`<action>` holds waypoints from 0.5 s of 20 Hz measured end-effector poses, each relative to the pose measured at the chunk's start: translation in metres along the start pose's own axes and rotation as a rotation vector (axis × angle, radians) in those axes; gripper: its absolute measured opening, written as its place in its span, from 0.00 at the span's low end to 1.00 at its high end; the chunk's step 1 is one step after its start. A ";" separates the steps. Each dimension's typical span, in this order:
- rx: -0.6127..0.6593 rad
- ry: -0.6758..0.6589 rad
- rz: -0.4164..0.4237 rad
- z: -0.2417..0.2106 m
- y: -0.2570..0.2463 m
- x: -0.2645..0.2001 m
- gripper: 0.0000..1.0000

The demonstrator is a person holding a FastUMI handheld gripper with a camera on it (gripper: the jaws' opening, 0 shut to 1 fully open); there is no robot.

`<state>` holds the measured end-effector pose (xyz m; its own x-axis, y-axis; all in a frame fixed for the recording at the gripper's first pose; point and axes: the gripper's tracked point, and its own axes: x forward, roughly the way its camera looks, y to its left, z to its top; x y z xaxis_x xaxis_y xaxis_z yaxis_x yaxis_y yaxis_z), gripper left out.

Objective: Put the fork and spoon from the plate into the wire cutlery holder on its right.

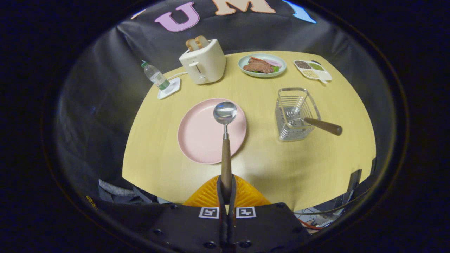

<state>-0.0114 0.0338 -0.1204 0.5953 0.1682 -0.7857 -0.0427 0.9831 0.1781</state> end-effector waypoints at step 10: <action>0.071 0.031 -0.086 0.033 -0.088 -0.020 0.04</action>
<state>0.0066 -0.0585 -0.1010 0.5696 0.0866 -0.8174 0.0650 0.9866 0.1498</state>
